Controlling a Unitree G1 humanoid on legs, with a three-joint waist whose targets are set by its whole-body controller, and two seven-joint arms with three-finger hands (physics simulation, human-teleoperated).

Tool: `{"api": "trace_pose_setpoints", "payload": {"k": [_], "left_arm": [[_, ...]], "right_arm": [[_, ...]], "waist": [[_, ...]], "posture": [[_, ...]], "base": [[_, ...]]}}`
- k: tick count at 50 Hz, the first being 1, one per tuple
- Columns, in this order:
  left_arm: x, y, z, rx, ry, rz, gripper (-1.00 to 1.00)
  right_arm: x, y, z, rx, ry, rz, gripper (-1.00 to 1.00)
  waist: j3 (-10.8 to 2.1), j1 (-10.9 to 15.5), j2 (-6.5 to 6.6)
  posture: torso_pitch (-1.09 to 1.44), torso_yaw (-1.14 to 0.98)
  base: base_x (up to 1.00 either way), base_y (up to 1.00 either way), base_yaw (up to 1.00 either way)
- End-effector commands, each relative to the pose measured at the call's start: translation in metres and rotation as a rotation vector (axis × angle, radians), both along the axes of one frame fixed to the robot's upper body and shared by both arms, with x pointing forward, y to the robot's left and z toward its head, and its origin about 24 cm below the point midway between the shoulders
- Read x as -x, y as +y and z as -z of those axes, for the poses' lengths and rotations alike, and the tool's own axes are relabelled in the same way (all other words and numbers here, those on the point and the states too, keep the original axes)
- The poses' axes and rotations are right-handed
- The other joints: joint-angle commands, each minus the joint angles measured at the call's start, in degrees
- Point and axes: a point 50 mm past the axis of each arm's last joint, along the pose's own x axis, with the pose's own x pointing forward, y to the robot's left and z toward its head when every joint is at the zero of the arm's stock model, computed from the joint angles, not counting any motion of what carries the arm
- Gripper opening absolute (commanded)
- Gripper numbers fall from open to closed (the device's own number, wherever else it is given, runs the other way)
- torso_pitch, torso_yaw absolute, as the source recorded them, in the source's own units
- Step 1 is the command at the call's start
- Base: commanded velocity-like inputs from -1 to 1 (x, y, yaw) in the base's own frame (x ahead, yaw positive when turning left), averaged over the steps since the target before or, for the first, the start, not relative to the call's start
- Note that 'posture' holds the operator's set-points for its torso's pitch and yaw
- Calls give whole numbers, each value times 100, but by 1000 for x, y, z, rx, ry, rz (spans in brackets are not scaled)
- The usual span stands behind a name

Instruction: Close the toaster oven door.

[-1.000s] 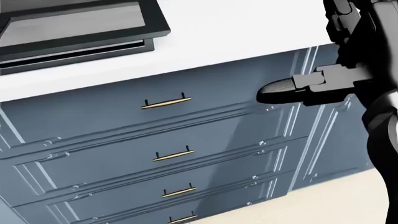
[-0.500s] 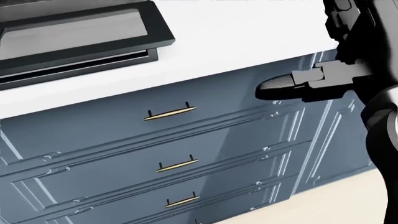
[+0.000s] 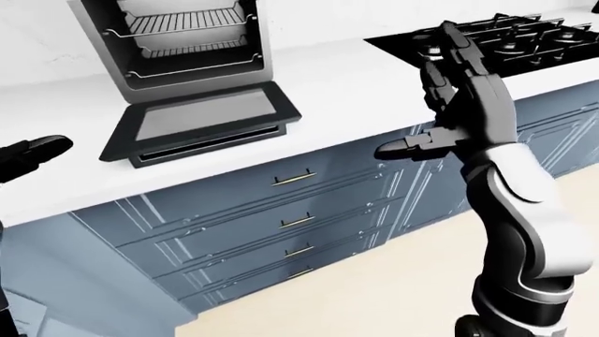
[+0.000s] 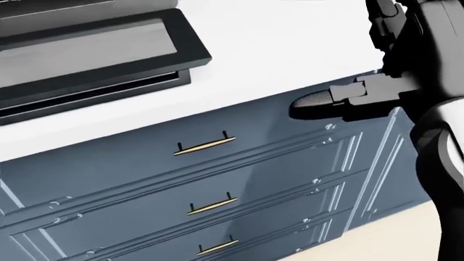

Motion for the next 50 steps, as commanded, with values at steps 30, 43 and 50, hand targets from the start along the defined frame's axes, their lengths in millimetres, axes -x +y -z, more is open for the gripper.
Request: {"api": "trace_pose_setpoints", "payload": {"k": [30,43,50], "left_arm": [[4,-2,-23,-51,-87,1,100],[5,0,-26,-48,-89,-4,100],[5,0,-28,-47,-92,-5,100]], "right_arm": [[4,-3,-16,6,-68,10,100],[5,-5,-18,4,-70,12,100],[5,-4,-19,0,-72,8,100]], "waist": [[-125,-47,-152],[-248,-155,592],[-83,-55,222]], "posture": [[0,0],[0,0],[0,0]], "base": [[11,11,0],[11,20,0],[11,20,0]]}}
